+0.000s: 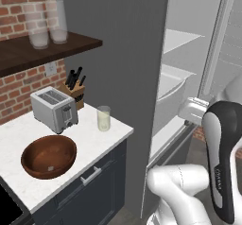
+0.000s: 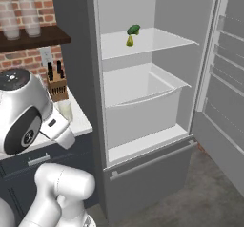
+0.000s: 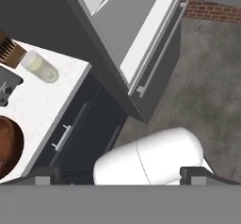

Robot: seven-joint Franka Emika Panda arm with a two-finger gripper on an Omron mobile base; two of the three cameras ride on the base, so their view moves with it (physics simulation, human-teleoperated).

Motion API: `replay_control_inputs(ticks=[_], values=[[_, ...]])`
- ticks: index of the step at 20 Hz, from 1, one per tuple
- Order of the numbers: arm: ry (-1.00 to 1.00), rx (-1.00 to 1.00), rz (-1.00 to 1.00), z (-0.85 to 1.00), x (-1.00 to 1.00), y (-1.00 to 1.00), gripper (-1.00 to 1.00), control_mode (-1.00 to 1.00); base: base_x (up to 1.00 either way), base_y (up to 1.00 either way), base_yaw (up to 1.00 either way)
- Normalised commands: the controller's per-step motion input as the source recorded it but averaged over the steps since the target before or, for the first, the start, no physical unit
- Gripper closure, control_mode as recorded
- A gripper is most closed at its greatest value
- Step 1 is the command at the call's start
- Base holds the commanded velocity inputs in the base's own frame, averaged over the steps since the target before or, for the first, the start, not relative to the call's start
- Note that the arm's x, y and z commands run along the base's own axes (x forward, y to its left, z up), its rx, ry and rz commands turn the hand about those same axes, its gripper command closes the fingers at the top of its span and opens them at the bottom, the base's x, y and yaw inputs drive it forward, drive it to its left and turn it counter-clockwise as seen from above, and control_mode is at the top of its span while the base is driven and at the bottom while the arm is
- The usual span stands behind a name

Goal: Grab a lemon wedge from the fridge and one ice cube from the ice bowl, and put them in the glass of lemonade.

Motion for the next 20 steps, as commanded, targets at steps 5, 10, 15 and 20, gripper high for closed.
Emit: replay_control_inputs(ticks=[5, 10, 15, 20], values=[[0.0, 0.0, 0.0, 0.0, 0.0, 0.0, -1.0, 1.0, 0.23, -0.83, 0.26], [0.0, 0.0, 0.0, 0.0, 0.0, 0.0, -1.0, 1.0, 0.02, -1.0, 0.53], [0.0, 0.0, 0.0, 0.0, 0.0, 0.0, -1.0, 1.0, -0.02, -0.9, 0.54], [0.0, 0.0, 0.0, 0.0, 0.0, 0.0, -1.0, 1.0, -0.11, -0.66, 0.52]])
